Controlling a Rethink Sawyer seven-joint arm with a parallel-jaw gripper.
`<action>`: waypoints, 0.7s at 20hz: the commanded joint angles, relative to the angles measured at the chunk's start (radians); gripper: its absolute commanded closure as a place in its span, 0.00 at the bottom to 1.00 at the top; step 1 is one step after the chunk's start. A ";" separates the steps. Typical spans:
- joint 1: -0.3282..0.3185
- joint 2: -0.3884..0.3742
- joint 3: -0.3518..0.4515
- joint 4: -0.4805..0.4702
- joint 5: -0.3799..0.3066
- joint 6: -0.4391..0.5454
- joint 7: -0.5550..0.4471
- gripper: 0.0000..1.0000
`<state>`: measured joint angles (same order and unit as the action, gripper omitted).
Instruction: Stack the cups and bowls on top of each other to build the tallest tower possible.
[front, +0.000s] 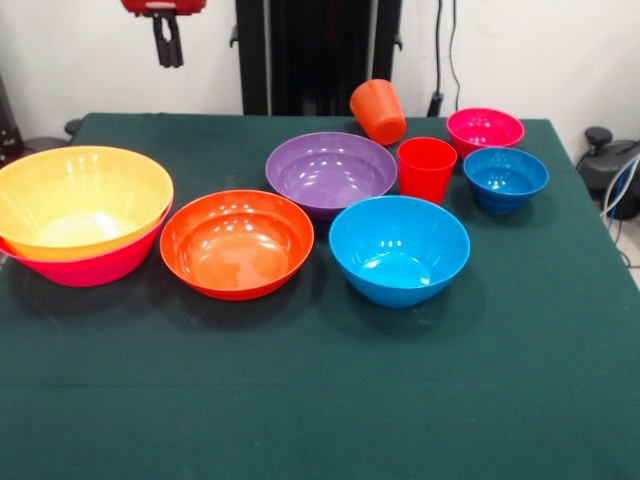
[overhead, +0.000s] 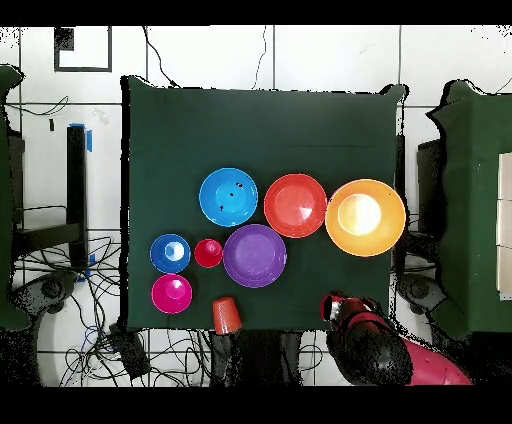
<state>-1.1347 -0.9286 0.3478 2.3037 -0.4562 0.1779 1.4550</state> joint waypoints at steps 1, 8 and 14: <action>0.056 0.053 0.034 0.103 0.040 -0.075 0.200 1.00; 0.072 0.046 0.035 0.143 0.039 -0.105 0.260 1.00; 0.071 0.044 0.056 0.120 0.035 -0.085 0.271 1.00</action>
<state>-1.1121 -0.9307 0.3478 2.3907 -0.4528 0.1245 1.5865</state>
